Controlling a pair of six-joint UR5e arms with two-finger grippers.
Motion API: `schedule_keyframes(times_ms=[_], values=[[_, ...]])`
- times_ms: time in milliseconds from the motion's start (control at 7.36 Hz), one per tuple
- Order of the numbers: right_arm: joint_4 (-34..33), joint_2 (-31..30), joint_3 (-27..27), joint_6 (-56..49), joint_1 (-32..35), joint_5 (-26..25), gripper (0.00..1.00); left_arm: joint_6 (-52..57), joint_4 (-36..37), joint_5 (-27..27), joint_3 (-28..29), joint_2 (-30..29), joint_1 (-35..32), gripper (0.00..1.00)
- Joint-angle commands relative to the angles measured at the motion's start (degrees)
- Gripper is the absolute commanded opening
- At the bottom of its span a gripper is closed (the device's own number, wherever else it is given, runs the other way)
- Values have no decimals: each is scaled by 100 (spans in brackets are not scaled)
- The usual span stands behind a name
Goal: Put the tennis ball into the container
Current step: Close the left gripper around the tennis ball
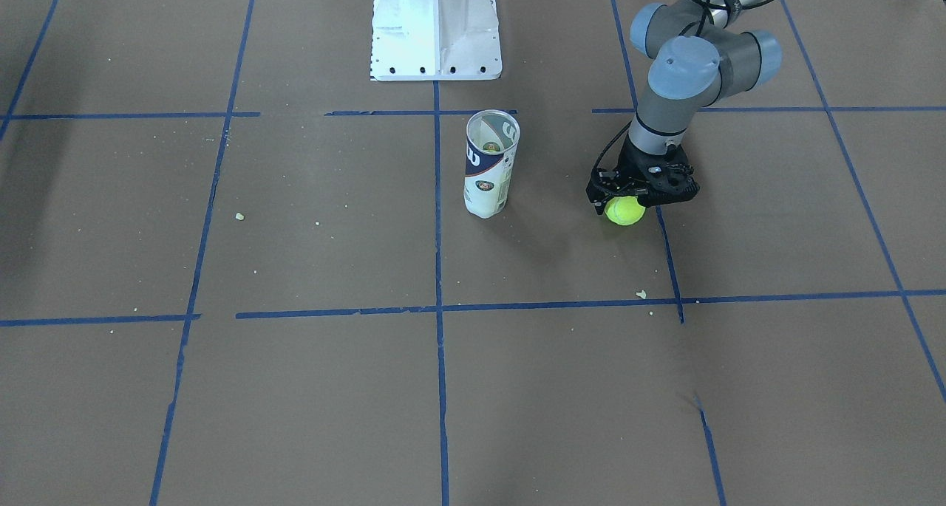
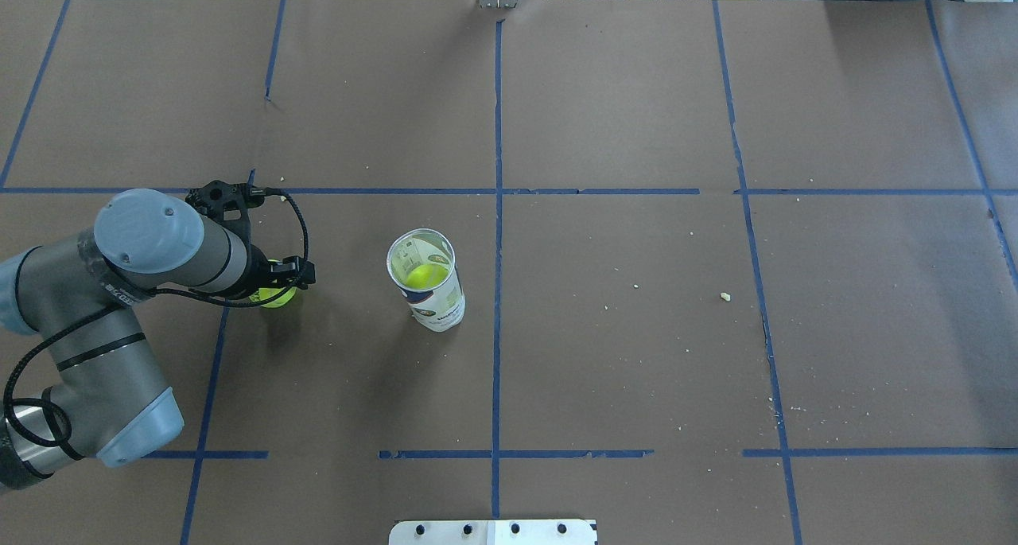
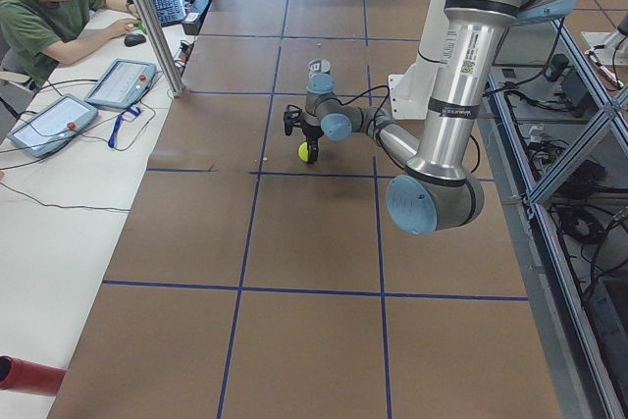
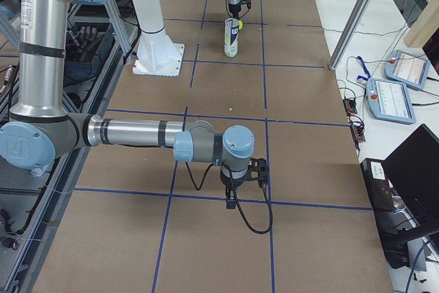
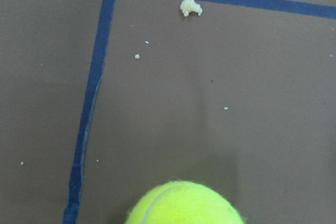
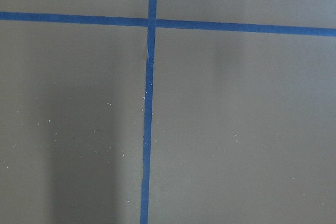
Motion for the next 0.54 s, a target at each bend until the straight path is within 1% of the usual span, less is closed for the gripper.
schedule_keyframes(times_ms=[0, 136, 272, 407], values=[[0, -1, 0, 0, 0, 0, 100, 28, 71, -62, -123, 4, 5, 0], [0, 7, 0, 0, 0, 0, 100, 37, 150, -71, -341, 30, -38, 0], [0, -1, 0, 0, 0, 0, 100, 81, 611, -149, -787, -22, -82, 0], [0, 7, 0, 0, 0, 0, 100, 81, 1112, -368, -1288, -22, -196, 0]])
